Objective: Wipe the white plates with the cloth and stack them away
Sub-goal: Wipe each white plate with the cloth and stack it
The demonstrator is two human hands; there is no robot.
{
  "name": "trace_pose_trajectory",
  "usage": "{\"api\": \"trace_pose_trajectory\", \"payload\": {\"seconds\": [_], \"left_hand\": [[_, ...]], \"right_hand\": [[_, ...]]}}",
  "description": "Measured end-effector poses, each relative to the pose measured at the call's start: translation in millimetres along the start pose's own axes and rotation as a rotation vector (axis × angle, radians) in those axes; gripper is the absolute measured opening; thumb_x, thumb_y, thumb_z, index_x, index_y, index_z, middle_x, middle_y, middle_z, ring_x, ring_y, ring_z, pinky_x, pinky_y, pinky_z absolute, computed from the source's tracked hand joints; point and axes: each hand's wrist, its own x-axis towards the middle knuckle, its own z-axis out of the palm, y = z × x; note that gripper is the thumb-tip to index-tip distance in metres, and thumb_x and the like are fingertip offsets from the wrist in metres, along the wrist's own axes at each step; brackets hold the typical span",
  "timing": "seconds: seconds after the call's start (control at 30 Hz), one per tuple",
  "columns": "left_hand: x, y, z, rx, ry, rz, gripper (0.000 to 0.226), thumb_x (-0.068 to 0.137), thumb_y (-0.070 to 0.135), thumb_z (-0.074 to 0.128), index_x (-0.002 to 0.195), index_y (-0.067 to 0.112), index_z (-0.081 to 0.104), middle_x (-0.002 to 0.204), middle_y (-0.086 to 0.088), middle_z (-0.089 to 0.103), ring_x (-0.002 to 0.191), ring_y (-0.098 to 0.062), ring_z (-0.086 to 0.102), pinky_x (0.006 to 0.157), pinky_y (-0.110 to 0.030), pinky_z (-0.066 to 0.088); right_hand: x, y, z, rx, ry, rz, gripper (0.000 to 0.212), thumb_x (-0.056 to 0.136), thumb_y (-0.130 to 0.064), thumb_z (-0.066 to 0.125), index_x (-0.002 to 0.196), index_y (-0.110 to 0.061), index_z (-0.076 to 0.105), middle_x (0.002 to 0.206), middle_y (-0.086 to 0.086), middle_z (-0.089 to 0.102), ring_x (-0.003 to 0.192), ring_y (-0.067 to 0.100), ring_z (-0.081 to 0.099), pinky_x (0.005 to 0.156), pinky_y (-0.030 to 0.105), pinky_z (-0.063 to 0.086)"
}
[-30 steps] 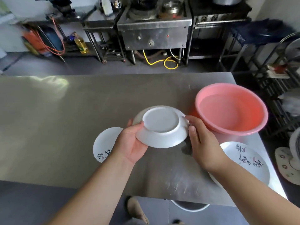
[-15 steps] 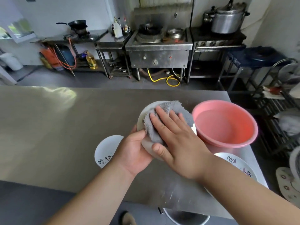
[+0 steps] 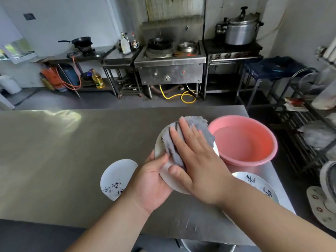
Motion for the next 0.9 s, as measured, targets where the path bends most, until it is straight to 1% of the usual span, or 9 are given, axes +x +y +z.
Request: {"api": "trace_pose_trajectory", "payload": {"seconds": [0.07,0.13,0.2,0.27,0.4,0.53,0.6,0.8,0.9], "left_hand": [[-7.2,1.6,3.8,0.078,-0.065,-0.017,0.047,0.107,0.012,0.041,0.153,0.012,0.051,0.155,-0.019,0.052,0.146,-0.035,0.048,0.121,-0.052,0.039],[-11.8,5.8,5.0,0.113,-0.089,-0.033,0.046,0.108,0.013,0.041,0.154,0.012,0.050,0.156,-0.020,0.051,0.146,-0.038,0.048,0.119,-0.052,0.040],[-14.4,9.9,6.6,0.143,-0.110,-0.035,0.046,0.108,0.013,0.044,0.153,0.013,0.051,0.155,-0.020,0.052,0.144,-0.038,0.049,0.117,-0.051,0.044],[-15.7,11.0,11.1,0.190,-0.131,-0.041,0.045,0.106,0.012,0.047,0.151,0.012,0.052,0.151,-0.022,0.055,0.142,-0.039,0.051,0.113,-0.049,0.047],[-17.4,9.2,18.7,0.236,-0.162,-0.039,0.040,0.101,0.007,0.051,0.139,0.005,0.061,0.138,-0.024,0.063,0.137,-0.039,0.056,0.110,-0.046,0.049],[-15.9,18.7,20.8,0.214,-0.177,-0.006,0.047,0.105,0.011,0.047,0.153,0.010,0.049,0.154,-0.023,0.052,0.143,-0.040,0.050,0.116,-0.050,0.044],[-13.8,19.3,20.0,0.192,-0.165,-0.010,0.048,0.105,0.011,0.046,0.153,0.010,0.050,0.154,-0.022,0.052,0.143,-0.041,0.049,0.115,-0.050,0.045],[-11.3,8.4,24.2,0.213,-0.221,-0.074,0.047,0.108,0.012,0.044,0.154,0.015,0.048,0.150,-0.018,0.057,0.141,-0.035,0.053,0.114,-0.050,0.046],[-8.1,10.6,23.5,0.186,-0.181,-0.039,0.049,0.106,0.015,0.045,0.154,0.012,0.048,0.156,-0.022,0.049,0.145,-0.041,0.047,0.120,-0.056,0.038]], "right_hand": [[15.5,11.3,-16.7,-0.003,0.033,0.088,0.082,0.100,-0.071,0.012,0.167,-0.025,0.008,0.175,0.007,-0.009,0.162,0.032,-0.004,0.130,0.050,0.002],[21.4,20.5,-30.6,0.101,0.078,0.141,0.070,0.106,-0.062,0.017,0.166,-0.024,0.024,0.175,0.006,0.013,0.162,0.029,0.008,0.129,0.051,0.008],[18.2,21.7,-38.5,0.169,0.169,0.084,0.055,0.112,-0.043,0.029,0.158,-0.018,0.043,0.165,0.006,0.038,0.158,0.024,0.026,0.125,0.048,0.025],[13.5,12.5,-39.4,0.104,0.194,-0.071,0.048,0.111,-0.035,0.039,0.152,-0.014,0.053,0.158,0.011,0.047,0.150,0.029,0.039,0.119,0.047,0.034],[12.9,2.9,-38.8,-0.009,0.232,-0.287,0.040,0.106,-0.028,0.053,0.142,-0.015,0.064,0.151,0.016,0.053,0.135,0.035,0.051,0.115,0.048,0.037],[5.3,17.1,-40.1,0.223,0.363,0.034,0.042,0.111,-0.019,0.046,0.151,-0.009,0.052,0.155,0.007,0.050,0.148,0.024,0.041,0.120,0.044,0.035],[-2.5,17.6,-35.0,0.295,0.350,0.189,0.048,0.112,-0.026,0.041,0.157,-0.010,0.042,0.161,0.005,0.042,0.153,0.020,0.033,0.121,0.045,0.032],[-9.4,11.4,-37.1,-0.019,0.269,-0.061,0.059,0.109,-0.049,0.032,0.157,-0.017,0.047,0.164,0.015,0.037,0.149,0.039,0.039,0.121,0.051,0.032],[-17.0,23.0,-36.8,0.115,0.360,0.075,0.054,0.110,-0.040,0.036,0.157,-0.016,0.045,0.164,0.008,0.037,0.152,0.025,0.037,0.121,0.044,0.033]]}}
